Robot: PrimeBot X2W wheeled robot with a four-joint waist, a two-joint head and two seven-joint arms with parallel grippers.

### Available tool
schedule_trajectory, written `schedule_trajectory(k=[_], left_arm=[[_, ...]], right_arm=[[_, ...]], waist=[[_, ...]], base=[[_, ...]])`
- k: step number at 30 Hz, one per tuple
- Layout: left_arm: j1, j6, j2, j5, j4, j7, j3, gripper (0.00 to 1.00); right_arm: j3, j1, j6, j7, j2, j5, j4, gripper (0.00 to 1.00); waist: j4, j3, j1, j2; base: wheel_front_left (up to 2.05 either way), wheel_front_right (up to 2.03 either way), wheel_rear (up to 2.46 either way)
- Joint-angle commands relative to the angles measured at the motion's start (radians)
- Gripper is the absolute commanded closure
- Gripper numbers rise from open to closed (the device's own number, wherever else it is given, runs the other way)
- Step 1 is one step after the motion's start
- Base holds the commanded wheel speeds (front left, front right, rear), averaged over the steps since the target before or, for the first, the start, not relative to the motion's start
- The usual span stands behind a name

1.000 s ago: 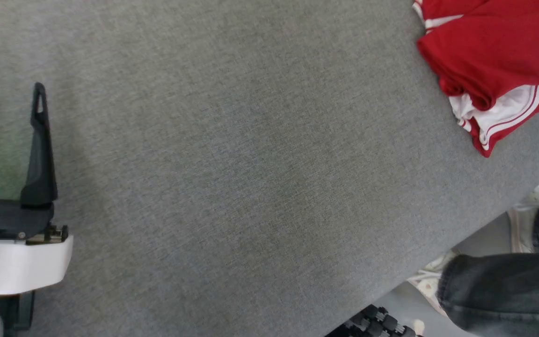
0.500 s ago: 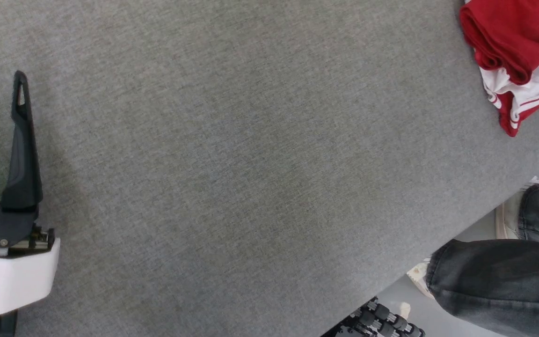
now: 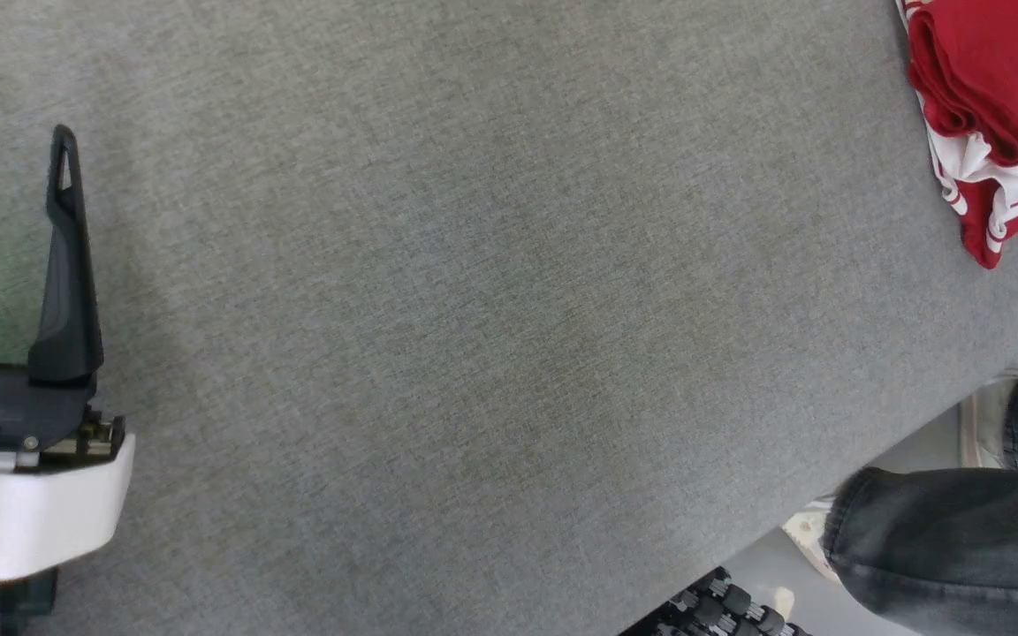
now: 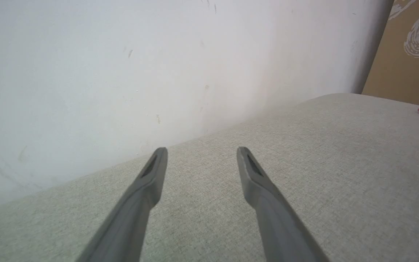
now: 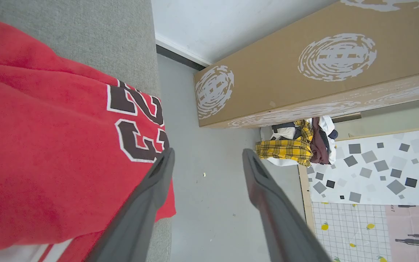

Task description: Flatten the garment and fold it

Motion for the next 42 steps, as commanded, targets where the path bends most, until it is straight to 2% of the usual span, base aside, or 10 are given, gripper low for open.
schedule_trajectory(k=[1,10,16,19,29,30,37,38,42], left_arm=[[-0.007,0.006,-0.008,-0.007,0.023,-0.014,-0.003,0.00],[0.006,0.030,-0.080,-0.039,0.129,-0.101,-0.049,0.00],[0.048,0.052,-0.133,-0.069,0.192,-0.158,-0.067,0.00],[0.074,0.064,-0.158,-0.079,0.222,-0.184,-0.076,0.00],[0.169,0.099,-0.229,-0.093,0.298,-0.236,-0.114,0.00],[0.169,0.099,-0.229,-0.093,0.298,-0.236,-0.114,0.00],[0.231,0.110,-0.260,-0.107,0.326,-0.244,-0.137,0.00],[0.239,0.111,-0.269,-0.110,0.332,-0.247,-0.145,0.00],[0.254,0.112,-0.279,-0.112,0.344,-0.250,-0.160,0.00]], right_arm=[[0.003,-0.016,-0.002,-0.008,-0.005,0.000,0.011,0.00],[-0.009,0.044,-0.002,-0.036,-0.038,0.045,0.024,0.00],[-0.070,0.159,-0.002,-0.038,-0.050,0.077,-0.172,0.00],[-0.130,0.237,-0.002,-0.038,-0.032,0.087,-0.276,0.00],[-0.330,0.522,-0.002,-0.015,0.110,0.064,-0.607,0.00],[-0.330,0.522,-0.002,-0.015,0.110,0.064,-0.607,0.00],[-0.454,0.725,-0.002,0.087,0.289,0.000,-0.918,0.00],[-0.473,0.781,-0.002,0.108,0.341,-0.015,-0.995,0.00],[-0.498,0.880,-0.002,0.122,0.432,-0.043,-1.103,0.00]], waist=[[0.012,-0.018,-0.0002,0.0000],[0.074,-0.135,-0.0002,0.0000],[0.126,-0.251,-0.0002,0.0000],[0.155,-0.309,-0.0002,0.0000],[0.270,-0.483,-0.0002,0.0000],[0.270,-0.483,-0.0002,0.0000],[0.352,-0.560,-0.0002,0.0000],[0.373,-0.577,-0.0002,0.0000],[0.408,-0.608,-0.0002,0.0000]], base=[[0.00,0.00,0.00],[0.00,0.00,0.00],[0.00,0.00,0.00],[0.00,0.00,0.00],[0.00,0.00,0.00],[0.00,0.00,0.00],[0.00,0.00,0.00],[0.00,0.00,0.00],[0.00,0.00,0.00]])
